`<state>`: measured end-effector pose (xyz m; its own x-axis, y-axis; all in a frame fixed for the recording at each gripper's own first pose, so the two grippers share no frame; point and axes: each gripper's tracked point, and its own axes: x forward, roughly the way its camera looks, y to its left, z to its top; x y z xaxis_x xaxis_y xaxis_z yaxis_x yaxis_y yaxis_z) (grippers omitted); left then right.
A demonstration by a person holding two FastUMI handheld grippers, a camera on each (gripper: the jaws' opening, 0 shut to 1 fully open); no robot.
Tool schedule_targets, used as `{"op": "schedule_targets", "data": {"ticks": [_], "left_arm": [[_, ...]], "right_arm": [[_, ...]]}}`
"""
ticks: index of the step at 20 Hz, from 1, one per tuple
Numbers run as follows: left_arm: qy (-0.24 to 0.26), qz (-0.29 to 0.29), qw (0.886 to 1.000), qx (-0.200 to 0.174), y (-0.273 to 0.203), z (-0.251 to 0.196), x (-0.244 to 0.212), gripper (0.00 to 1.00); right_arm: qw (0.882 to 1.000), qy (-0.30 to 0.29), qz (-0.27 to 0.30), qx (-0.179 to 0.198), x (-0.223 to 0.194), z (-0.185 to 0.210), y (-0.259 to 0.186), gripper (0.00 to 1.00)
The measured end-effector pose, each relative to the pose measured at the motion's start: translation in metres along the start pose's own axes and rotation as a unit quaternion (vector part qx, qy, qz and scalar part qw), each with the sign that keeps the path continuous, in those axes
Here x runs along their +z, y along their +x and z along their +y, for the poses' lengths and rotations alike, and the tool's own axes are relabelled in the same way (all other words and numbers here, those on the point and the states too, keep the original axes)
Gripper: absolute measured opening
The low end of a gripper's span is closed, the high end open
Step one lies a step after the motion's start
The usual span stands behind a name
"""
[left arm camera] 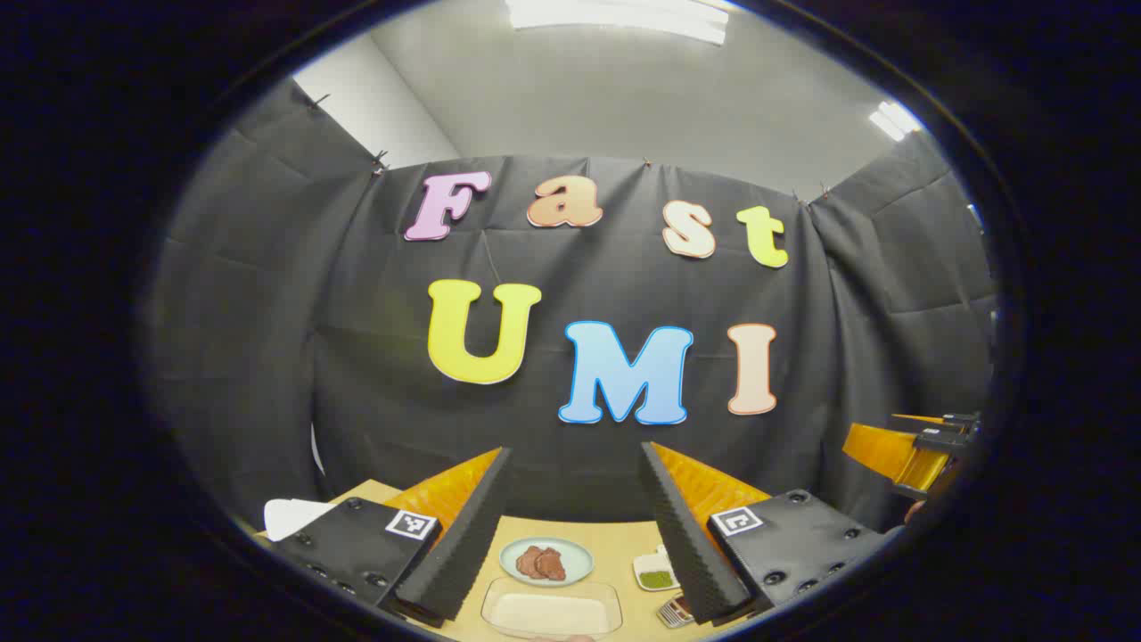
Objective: Close the left gripper, press the button to open the rice cooker; take a wooden spoon from the chopstick holder with the right hand, scoop a spoonful of rice and pour it into the rice cooker, then put the wooden spoon back into the chopstick holder.
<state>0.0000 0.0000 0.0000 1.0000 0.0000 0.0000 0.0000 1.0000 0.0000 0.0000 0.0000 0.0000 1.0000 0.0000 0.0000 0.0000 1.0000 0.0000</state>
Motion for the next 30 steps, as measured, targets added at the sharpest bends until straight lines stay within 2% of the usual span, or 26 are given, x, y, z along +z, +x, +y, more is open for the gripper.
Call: {"op": "schedule_targets", "data": {"ticks": [4,6,7,9,10,12,14,16,19,23,24,26,28,30], "left_arm": [[0.0,-0.005,1.0,0.012,0.002,0.002,0.002,0.99],[-0.009,0.01,1.0,0.007,0.002,-0.001,-0.004,0.99],[-0.011,0.013,1.0,0.0,0.001,0.0,-0.006,0.94],[0.001,0.002,1.0,0.005,0.003,0.003,-0.001,0.96],[0.003,0.003,1.0,0.009,0.003,0.002,-0.001,0.94],[-0.008,0.004,1.0,0.007,0.003,-0.001,-0.002,0.99],[0.001,0.003,1.0,0.007,0.003,0.003,-0.002,0.94],[0.008,0.003,1.0,0.01,0.005,0.003,-0.005,0.94],[-0.008,0.005,1.0,0.014,0.006,0.006,-0.007,0.94],[-0.012,-0.009,0.999,0.033,0.011,0.037,-0.002,0.96],[-0.017,-0.011,0.999,0.028,0.011,0.038,-0.003,0.99],[-0.029,-0.002,0.999,0.016,0.01,0.041,-0.012,0.96],[-0.031,0.006,0.999,0.023,0.012,0.058,-0.021,0.94],[-0.027,0.007,0.999,0.036,0.009,0.075,-0.024,0.96]], "right_arm": [[1.0,-0.002,0.009,-0.011,-0.007,-0.006,0.003,0.98],[1.0,0.009,0.02,-0.012,-0.013,-0.004,0.003,0.98],[1.0,0.012,0.021,-0.003,-0.013,0.001,0.003,0.98],[1.0,0.006,0.023,0.001,-0.013,0.001,0.008,0.98],[1.0,0.003,0.025,-0.001,-0.015,-0.002,0.011,0.98],[1.0,0.004,0.019,-0.004,-0.01,-0.002,0.014,0.98],[1.0,0.002,0.016,-0.002,-0.008,0.0,0.017,0.98],[1.0,-0.001,0.013,-0.002,-0.006,0.001,0.019,0.98],[1.0,0.003,0.014,0.003,-0.007,0.007,0.02,0.98],[1.0,-0.007,0.019,0.008,-0.014,0.012,0.02,0.98],[1.0,-0.008,0.02,0.009,-0.016,0.013,0.02,0.98],[1.0,-0.008,0.024,0.013,-0.018,0.016,0.021,0.98],[1.0,-0.007,0.026,0.013,-0.019,0.016,0.022,0.98],[0.999,-0.006,0.028,0.014,-0.022,0.017,0.022,0.98]]}}
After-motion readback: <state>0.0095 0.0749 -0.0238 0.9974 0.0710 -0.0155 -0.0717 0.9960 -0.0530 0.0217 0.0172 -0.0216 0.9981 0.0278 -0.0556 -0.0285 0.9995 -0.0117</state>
